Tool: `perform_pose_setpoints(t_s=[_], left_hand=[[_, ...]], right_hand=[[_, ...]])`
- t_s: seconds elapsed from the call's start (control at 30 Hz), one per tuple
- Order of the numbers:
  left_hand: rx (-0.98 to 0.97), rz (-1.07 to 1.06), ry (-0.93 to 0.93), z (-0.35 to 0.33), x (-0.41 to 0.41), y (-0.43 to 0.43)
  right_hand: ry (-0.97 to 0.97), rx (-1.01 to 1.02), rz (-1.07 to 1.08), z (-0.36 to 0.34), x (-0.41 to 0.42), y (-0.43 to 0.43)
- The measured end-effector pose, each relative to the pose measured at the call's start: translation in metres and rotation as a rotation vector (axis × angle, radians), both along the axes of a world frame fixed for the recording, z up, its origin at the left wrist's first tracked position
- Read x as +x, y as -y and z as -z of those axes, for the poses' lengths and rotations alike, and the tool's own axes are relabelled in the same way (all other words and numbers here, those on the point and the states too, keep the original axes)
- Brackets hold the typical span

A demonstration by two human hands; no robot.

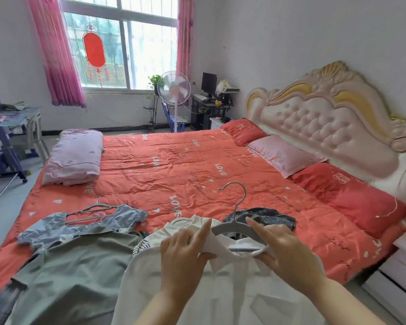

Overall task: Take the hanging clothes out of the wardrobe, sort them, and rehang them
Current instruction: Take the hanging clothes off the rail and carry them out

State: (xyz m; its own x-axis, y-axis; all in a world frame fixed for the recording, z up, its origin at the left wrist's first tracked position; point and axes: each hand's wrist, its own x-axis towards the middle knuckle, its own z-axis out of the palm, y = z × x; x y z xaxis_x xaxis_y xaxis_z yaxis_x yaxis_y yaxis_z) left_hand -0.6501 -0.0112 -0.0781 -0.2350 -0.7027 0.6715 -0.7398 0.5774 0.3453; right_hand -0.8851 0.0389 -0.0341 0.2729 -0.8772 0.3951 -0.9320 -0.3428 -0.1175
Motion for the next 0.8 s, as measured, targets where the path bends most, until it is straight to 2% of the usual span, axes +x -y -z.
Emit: perform_pose_setpoints(t_s=[0.2,0.47,0.57,0.67,0.73,0.8], left_hand=[[0.109,-0.041,-0.002,0.016,-0.017,0.068],[0.217,-0.209,-0.001,0.033,-0.030,0.176],[0.252,-0.336,0.044,0.045,-0.029,0.226],[0.443,-0.547,0.224,0.051,-0.028,0.269],[0.633,-0.627,0.313,0.060,-0.027,0.284],[0.748,-0.633,0.335,0.077,-0.026,0.286]], right_hand=[[0.008,0.061,-0.044,0.019,-0.017,0.085],[0.073,0.172,-0.181,0.046,-0.027,0.229],[0.103,0.198,-0.157,0.061,-0.021,0.288],[0.033,0.215,-0.002,0.082,-0.009,0.345],[-0.012,0.440,0.053,0.104,-0.002,0.366],[-0.022,0.548,0.025,0.133,0.001,0.373]])
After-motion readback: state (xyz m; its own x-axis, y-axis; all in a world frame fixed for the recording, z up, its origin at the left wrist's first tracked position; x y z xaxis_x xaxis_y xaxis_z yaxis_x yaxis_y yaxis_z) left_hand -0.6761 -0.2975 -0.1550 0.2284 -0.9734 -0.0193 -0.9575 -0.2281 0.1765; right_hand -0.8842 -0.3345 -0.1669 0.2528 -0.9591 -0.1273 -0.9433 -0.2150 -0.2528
